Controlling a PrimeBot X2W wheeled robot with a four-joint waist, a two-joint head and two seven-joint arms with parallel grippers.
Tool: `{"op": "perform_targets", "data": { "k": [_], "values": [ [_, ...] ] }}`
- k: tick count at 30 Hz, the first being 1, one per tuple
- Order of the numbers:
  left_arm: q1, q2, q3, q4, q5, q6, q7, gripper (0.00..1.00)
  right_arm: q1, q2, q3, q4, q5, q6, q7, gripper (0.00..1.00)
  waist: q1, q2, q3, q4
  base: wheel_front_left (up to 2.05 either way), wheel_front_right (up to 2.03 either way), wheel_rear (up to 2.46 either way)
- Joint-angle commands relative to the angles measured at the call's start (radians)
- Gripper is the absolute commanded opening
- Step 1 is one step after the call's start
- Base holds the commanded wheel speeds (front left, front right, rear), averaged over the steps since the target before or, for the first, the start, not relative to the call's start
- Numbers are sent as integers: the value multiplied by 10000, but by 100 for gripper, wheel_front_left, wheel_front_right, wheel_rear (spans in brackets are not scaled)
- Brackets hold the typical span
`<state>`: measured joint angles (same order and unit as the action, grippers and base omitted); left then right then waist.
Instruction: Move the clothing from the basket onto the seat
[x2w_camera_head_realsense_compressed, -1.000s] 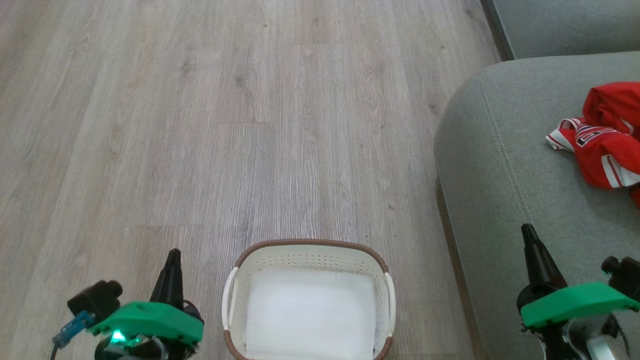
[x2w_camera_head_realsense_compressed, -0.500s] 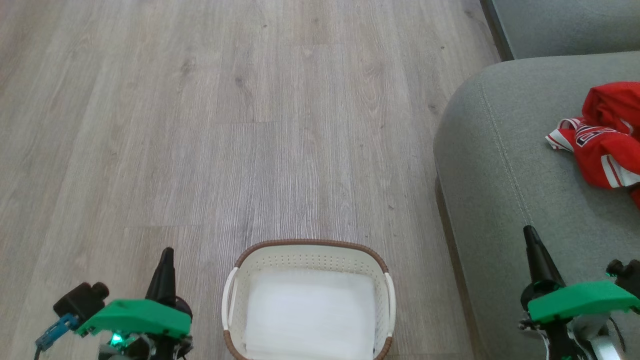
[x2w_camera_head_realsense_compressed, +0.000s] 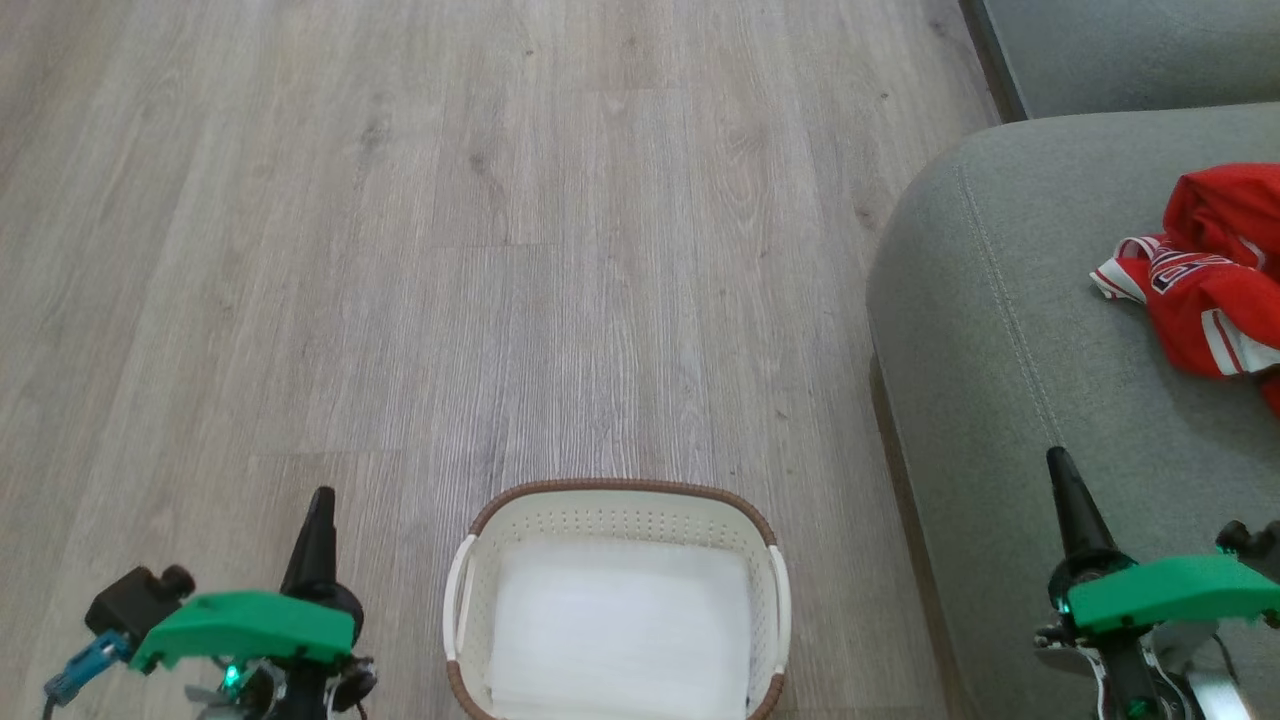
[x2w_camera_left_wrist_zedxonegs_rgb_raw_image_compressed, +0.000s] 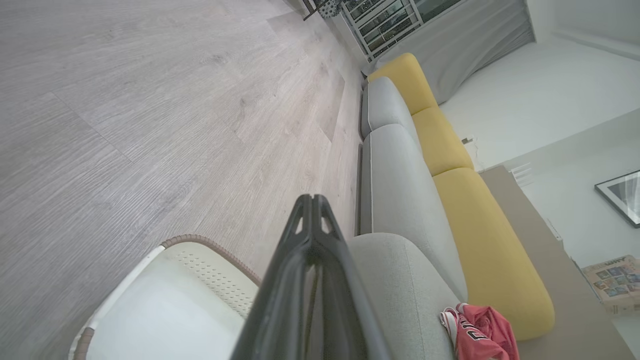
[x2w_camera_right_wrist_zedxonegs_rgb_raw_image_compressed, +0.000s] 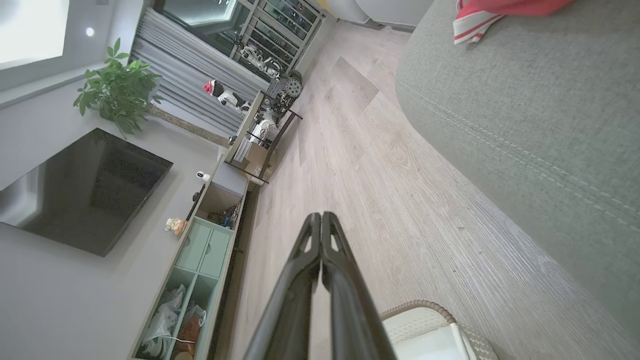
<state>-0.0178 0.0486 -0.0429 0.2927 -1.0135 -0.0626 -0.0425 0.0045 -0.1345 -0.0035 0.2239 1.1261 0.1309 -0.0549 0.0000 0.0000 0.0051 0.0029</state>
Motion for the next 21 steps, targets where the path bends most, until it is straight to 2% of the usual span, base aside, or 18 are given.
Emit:
{"op": "perform_targets", "data": {
  "k": [1,21],
  "values": [
    [-530,26,370,-378,-305,-83,106,0,-561,-45,-23,-278,274,-1,69,0,0,0,0,-1,0,0,0],
    [-678,22,847,-415,-2532,-319,683,0,-777,258,-385,-89,2125,-1,654,0,0,0,-8,-12,0,0,0]
  ]
}}
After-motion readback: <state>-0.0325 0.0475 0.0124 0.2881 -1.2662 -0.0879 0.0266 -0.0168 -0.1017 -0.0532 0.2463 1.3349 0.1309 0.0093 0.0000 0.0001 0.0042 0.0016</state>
